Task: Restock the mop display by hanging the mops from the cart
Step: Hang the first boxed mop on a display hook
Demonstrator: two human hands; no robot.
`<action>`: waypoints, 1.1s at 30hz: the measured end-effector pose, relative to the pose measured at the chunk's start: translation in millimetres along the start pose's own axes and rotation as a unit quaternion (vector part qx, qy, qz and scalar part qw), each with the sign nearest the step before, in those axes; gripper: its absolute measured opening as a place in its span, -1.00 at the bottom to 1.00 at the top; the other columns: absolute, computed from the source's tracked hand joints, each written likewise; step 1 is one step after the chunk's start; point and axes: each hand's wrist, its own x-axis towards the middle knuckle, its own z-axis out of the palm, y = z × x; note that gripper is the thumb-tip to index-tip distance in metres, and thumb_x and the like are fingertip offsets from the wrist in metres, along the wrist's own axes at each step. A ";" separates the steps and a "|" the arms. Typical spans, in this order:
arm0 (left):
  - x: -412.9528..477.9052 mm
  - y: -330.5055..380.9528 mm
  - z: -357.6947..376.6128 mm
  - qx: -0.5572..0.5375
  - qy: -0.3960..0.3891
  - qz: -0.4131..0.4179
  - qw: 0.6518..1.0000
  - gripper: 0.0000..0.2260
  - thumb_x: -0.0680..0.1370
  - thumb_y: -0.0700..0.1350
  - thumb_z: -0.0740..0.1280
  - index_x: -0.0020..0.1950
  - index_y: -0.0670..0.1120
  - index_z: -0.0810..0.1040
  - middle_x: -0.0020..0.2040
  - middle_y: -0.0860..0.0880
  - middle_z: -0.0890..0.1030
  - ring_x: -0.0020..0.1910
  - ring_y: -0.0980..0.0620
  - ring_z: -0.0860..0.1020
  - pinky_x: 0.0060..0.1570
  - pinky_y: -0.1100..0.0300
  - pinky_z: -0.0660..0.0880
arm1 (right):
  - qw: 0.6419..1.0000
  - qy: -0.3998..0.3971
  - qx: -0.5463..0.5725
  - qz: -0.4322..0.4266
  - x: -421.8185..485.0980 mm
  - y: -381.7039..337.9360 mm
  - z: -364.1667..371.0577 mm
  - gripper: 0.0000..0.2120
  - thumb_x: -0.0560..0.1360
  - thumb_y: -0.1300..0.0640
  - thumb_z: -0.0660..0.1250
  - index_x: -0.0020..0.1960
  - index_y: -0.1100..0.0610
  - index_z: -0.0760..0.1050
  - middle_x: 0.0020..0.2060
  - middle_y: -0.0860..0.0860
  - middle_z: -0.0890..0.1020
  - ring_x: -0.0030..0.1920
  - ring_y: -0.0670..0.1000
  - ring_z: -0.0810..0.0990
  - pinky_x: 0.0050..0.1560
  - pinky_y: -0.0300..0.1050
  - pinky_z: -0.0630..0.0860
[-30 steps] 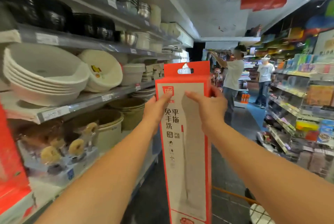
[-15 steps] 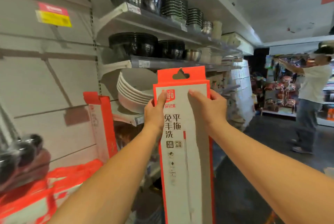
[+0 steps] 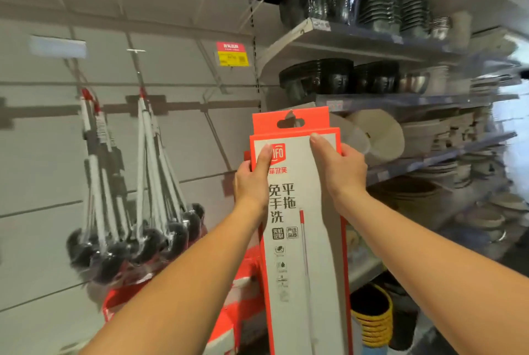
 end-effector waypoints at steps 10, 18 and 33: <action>42.5 -5.6 -29.2 0.074 0.067 0.011 0.995 -0.34 0.30 0.47 0.23 0.02 -0.07 0.61 -0.12 -0.02 0.70 -0.10 -0.02 0.66 0.04 0.01 0.55 | 0.994 -0.090 0.059 0.036 33.1 30.0 65.3 -0.66 0.32 -0.27 0.40 -0.17 0.00 0.61 -0.20 -0.10 0.70 -0.12 -0.02 0.67 0.06 0.11 0.58; 92.1 2.8 -6.3 0.070 0.133 0.024 0.988 -0.21 0.13 0.54 0.19 -0.02 -0.09 0.61 -0.16 -0.05 0.71 -0.13 -0.06 0.68 0.06 -0.06 0.57 | 0.981 -0.179 0.068 0.042 99.9 31.0 96.1 -0.54 0.22 -0.39 0.33 -0.19 -0.03 0.60 -0.19 -0.11 0.70 -0.11 0.00 0.67 0.08 0.14 0.57; 171.2 21.7 6.4 0.097 0.184 0.052 0.977 -0.15 0.04 0.56 0.17 -0.03 -0.07 0.63 -0.16 -0.04 0.70 -0.15 -0.07 0.67 0.05 -0.03 0.57 | 0.960 -0.229 0.153 0.059 179.3 35.2 154.0 -0.70 0.43 -0.17 0.40 -0.17 0.08 0.57 -0.23 -0.05 0.69 -0.20 -0.01 0.66 -0.21 -0.14 0.50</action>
